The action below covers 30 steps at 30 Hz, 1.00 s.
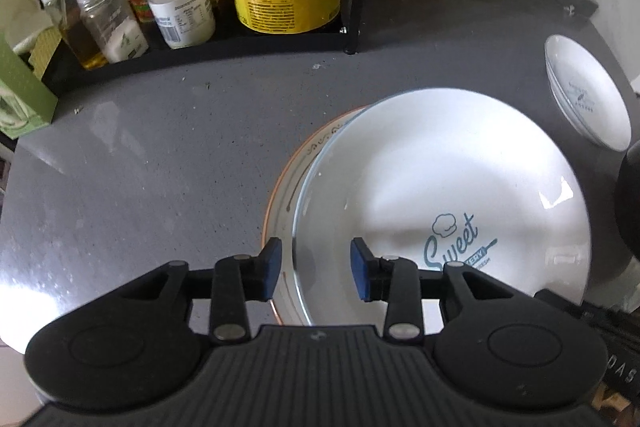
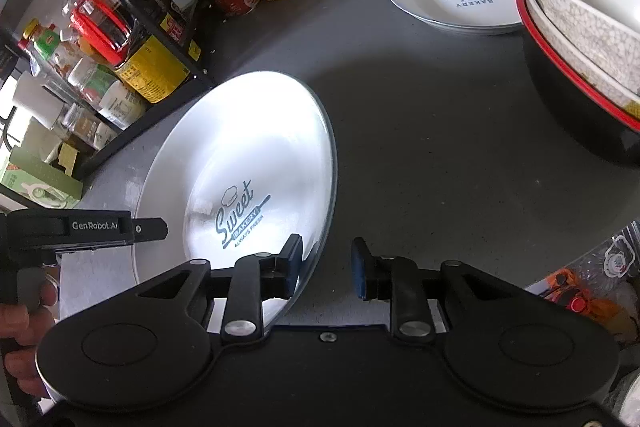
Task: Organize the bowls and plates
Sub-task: 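Open both grippers to release the 'Sweet' plate on the flower plate, then move both grippers to the rim of the white 'BAKERY' plate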
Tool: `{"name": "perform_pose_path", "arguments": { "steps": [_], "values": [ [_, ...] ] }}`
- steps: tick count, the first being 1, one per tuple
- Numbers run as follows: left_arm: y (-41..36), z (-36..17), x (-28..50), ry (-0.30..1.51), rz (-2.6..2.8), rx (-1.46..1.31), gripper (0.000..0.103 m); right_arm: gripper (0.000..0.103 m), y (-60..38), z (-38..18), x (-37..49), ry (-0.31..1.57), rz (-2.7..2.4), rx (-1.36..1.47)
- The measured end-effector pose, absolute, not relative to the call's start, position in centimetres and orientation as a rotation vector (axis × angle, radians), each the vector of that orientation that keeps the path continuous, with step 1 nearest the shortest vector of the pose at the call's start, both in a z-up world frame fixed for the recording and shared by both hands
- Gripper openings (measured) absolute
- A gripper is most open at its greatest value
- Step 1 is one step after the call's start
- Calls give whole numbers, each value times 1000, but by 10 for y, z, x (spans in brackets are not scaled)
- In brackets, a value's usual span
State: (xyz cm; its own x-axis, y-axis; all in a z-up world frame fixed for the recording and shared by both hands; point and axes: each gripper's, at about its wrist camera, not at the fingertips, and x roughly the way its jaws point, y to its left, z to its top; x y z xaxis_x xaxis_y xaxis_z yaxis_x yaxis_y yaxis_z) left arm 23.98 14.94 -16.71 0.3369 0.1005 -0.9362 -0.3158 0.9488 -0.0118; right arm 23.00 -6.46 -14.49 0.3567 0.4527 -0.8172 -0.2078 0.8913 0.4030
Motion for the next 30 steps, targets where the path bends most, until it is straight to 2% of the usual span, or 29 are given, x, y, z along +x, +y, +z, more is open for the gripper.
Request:
{"name": "perform_pose_path", "arguments": {
  "steps": [21, 24, 30],
  "values": [
    [154, -166, 250, 1269, 262, -183, 33, 26, -54, -158, 241, 1143, 450, 239],
    [151, -166, 250, 1309, 370, -67, 39, 26, -56, -160, 242, 1142, 454, 253],
    [168, -170, 244, 1299, 344, -152, 44, 30, -57, -160, 241, 1140, 450, 249]
  ]
}}
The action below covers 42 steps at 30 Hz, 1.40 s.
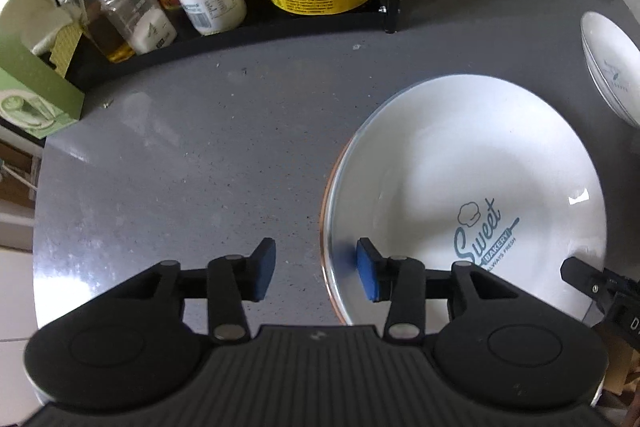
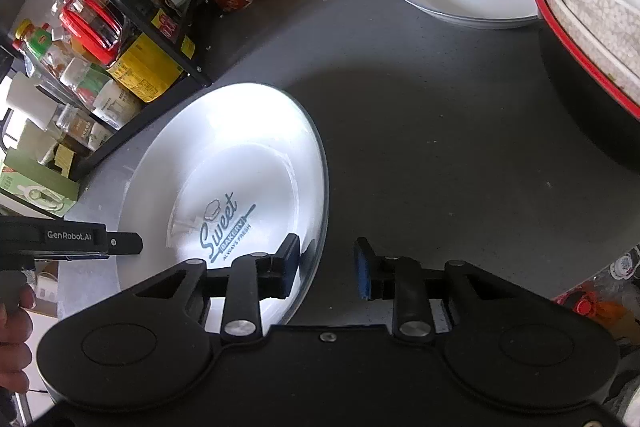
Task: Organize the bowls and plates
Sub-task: 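Move both grippers to the rim of the white 'BAKERY' plate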
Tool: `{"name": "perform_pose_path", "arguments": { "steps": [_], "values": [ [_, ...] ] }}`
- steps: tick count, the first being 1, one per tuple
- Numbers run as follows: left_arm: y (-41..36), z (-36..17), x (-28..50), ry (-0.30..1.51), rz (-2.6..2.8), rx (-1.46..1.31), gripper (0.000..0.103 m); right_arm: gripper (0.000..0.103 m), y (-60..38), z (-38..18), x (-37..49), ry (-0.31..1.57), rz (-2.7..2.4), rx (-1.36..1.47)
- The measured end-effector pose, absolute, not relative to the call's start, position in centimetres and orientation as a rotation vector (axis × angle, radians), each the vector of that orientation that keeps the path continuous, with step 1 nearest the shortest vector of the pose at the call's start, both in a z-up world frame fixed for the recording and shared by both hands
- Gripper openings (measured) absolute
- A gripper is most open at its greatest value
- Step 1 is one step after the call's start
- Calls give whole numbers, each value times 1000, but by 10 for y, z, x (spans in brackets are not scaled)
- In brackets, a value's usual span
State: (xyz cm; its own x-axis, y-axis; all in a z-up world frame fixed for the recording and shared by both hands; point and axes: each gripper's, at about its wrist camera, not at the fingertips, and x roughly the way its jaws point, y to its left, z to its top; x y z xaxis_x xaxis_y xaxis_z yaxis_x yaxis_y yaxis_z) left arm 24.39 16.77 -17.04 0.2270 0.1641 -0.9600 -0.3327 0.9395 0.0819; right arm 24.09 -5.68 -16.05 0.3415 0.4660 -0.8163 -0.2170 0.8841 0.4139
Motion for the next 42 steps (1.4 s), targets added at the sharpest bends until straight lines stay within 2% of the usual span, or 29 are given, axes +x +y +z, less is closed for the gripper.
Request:
{"name": "perform_pose_path", "arguments": {
  "steps": [15, 17, 18, 21, 26, 31, 42],
  "values": [
    [158, -164, 245, 1292, 354, -165, 44, 33, -83, -131, 225, 1044, 465, 289],
    [154, -160, 244, 1281, 352, -169, 44, 40, -90, -125, 221, 1021, 465, 291],
    [152, -159, 244, 1276, 352, -169, 45, 46, -93, -122, 219, 1006, 460, 288],
    [147, -156, 241, 1261, 348, -193, 45, 50, -101, -112, 213, 959, 471, 282],
    [138, -149, 233, 1236, 367, -204, 56, 58, -112, -102, 203, 920, 487, 310],
    [131, -136, 216, 1205, 398, -219, 66, 77, -125, -86, 191, 859, 470, 315],
    [115, -112, 179, 1124, 402, -283, 69, 87, -153, -57, 175, 792, 437, 304]
  ]
}}
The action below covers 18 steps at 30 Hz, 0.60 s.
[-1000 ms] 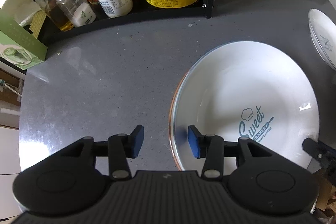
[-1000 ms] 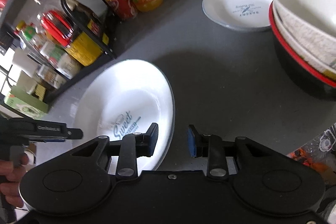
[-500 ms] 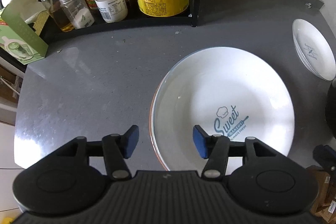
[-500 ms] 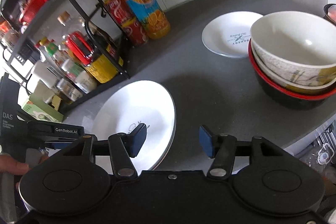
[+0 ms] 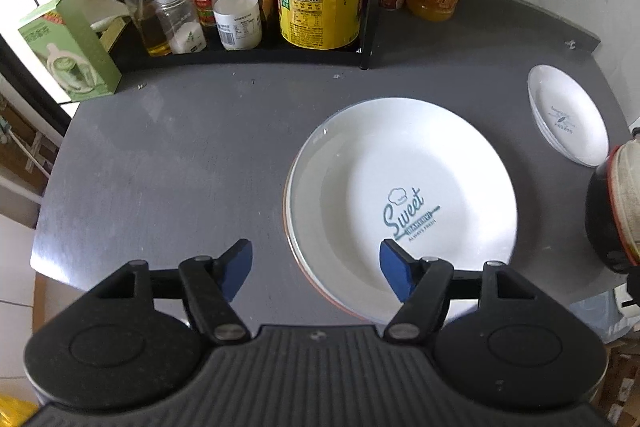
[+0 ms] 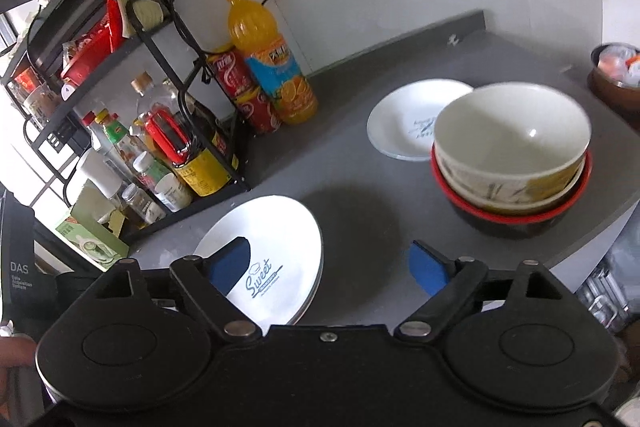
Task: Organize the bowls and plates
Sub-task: 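Move both grippers to the rim of the white 'BAKERY' plate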
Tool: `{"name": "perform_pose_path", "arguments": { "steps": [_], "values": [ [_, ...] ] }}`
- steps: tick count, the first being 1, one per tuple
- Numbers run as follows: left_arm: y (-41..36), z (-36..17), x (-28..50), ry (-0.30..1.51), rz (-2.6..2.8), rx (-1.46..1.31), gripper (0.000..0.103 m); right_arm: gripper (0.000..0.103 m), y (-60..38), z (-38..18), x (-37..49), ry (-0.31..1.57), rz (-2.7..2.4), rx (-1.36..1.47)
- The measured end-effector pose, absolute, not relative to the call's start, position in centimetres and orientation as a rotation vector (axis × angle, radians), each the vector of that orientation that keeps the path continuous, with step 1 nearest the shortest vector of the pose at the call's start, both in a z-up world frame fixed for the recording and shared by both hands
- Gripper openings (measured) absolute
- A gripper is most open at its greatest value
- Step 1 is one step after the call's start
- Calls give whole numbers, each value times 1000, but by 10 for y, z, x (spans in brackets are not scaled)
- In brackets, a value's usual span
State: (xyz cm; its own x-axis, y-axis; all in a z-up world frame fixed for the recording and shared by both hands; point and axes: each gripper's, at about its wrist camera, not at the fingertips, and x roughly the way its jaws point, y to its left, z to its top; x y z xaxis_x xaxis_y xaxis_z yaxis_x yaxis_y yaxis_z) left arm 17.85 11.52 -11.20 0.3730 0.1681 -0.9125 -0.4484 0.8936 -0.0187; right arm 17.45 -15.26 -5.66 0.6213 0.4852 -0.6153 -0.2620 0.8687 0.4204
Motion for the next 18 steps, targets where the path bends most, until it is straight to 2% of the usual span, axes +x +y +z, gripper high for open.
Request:
{"name": "perform_pose_path", "arguments": {
  "steps": [8, 18],
  "values": [
    [104, -104, 177, 1099, 375, -321, 70, 88, -161, -39, 187, 757, 426, 291],
    [78, -82, 228, 1042, 267, -311, 70, 88, -156, -25, 239, 772, 404, 282]
  ]
}}
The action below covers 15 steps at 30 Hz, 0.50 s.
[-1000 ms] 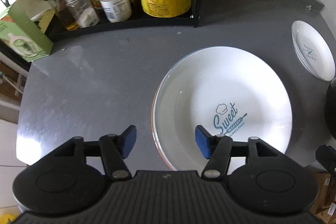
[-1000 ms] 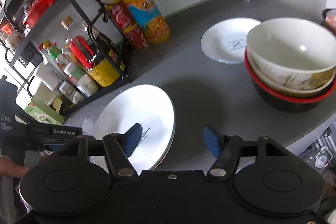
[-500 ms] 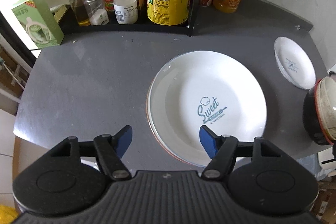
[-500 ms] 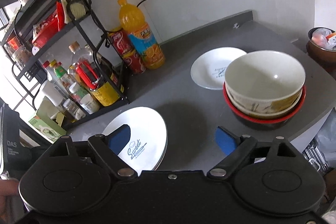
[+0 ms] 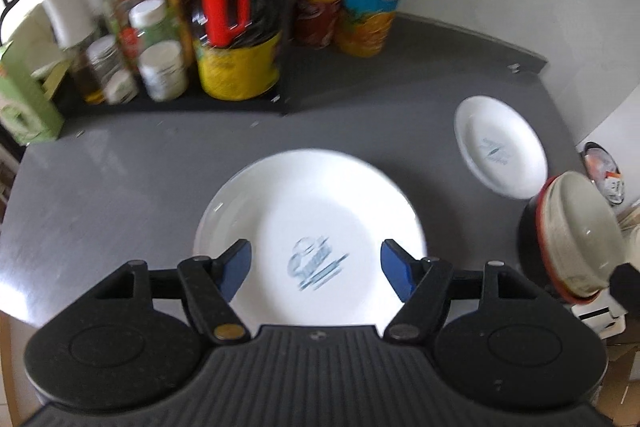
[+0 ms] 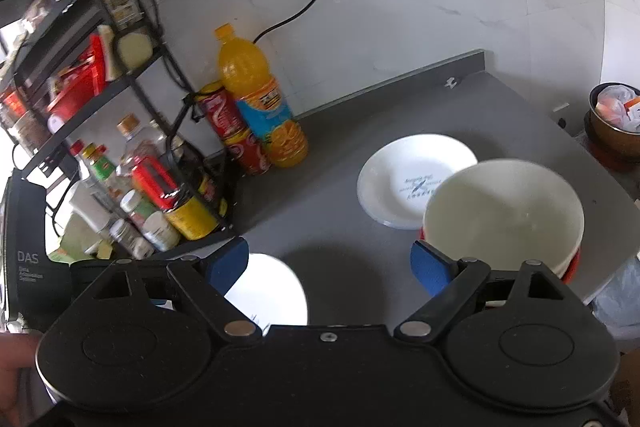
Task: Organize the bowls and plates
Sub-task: 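Move both grippers to the rim of the white 'BAKERY' plate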
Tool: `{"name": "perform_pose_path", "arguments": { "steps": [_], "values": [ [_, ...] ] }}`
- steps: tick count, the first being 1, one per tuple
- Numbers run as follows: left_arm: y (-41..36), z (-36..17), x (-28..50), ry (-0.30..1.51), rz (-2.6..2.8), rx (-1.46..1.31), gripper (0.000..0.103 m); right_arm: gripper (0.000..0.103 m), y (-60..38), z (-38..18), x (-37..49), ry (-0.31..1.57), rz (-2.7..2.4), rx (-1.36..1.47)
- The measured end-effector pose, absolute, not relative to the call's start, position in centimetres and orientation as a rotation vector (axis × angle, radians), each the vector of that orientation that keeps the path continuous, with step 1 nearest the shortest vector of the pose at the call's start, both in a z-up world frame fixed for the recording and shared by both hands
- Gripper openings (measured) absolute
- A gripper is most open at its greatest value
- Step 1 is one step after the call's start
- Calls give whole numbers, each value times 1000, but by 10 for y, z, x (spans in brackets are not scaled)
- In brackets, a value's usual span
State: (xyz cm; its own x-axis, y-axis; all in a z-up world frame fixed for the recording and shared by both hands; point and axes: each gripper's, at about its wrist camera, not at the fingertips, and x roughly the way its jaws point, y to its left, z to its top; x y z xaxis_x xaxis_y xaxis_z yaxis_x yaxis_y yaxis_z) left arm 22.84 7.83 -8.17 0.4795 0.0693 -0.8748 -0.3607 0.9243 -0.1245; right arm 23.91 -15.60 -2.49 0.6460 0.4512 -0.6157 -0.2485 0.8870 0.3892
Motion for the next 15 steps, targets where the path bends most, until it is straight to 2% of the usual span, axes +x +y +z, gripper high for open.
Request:
{"name": "perform_pose_path", "arguments": {
  "steps": [15],
  "values": [
    [50, -86, 341, 1034, 129, -288, 70, 88, -180, -47, 339, 898, 274, 274]
  ]
}}
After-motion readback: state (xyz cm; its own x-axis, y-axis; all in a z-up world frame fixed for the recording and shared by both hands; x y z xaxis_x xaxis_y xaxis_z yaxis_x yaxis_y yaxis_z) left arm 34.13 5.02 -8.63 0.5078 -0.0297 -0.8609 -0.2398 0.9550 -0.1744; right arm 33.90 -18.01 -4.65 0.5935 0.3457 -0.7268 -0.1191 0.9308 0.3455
